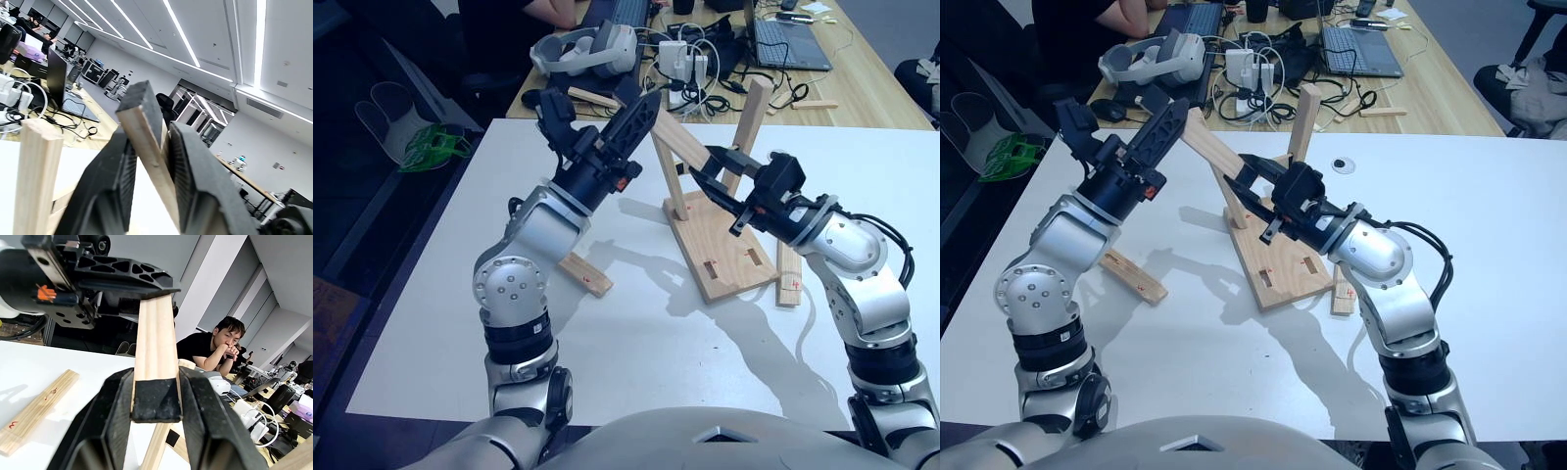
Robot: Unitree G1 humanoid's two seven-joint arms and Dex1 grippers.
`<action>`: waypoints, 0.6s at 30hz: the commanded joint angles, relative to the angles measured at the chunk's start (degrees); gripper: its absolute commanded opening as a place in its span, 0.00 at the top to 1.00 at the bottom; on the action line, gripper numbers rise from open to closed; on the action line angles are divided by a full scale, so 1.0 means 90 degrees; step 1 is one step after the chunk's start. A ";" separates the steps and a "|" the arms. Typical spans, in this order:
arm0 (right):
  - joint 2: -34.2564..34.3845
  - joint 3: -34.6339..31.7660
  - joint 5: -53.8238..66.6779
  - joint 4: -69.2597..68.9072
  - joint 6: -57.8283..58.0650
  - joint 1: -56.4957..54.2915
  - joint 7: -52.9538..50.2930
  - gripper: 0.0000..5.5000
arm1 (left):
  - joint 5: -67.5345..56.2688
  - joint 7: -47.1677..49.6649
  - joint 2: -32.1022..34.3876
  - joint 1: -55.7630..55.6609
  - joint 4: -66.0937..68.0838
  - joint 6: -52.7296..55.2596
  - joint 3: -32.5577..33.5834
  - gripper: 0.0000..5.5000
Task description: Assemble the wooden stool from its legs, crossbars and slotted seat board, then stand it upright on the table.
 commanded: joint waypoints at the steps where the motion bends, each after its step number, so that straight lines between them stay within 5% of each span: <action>1: 0.0014 -0.0029 -0.0124 0.0047 -0.0111 -0.0027 -0.0060 0.77 | -0.0188 0.0313 0.0054 -0.0156 0.0154 0.0030 0.0211 0.89; 5: 0.0028 -0.0046 -0.0250 0.0144 -0.0195 -0.0058 -0.0117 0.77 | -0.0445 0.0439 0.0065 -0.0268 0.0227 0.0042 0.0213 0.92; 12: -0.0352 -0.0128 -0.0634 0.0560 -0.0294 0.0067 -0.0004 0.52 | -0.0117 0.0799 0.0292 -0.0416 0.0393 -0.0043 0.0319 0.93; 18: -0.0775 -0.0208 -0.0858 0.0708 -0.0342 0.0452 0.0178 0.47 | 0.2527 0.0866 0.1921 -0.0022 0.1189 -0.0770 0.0795 0.93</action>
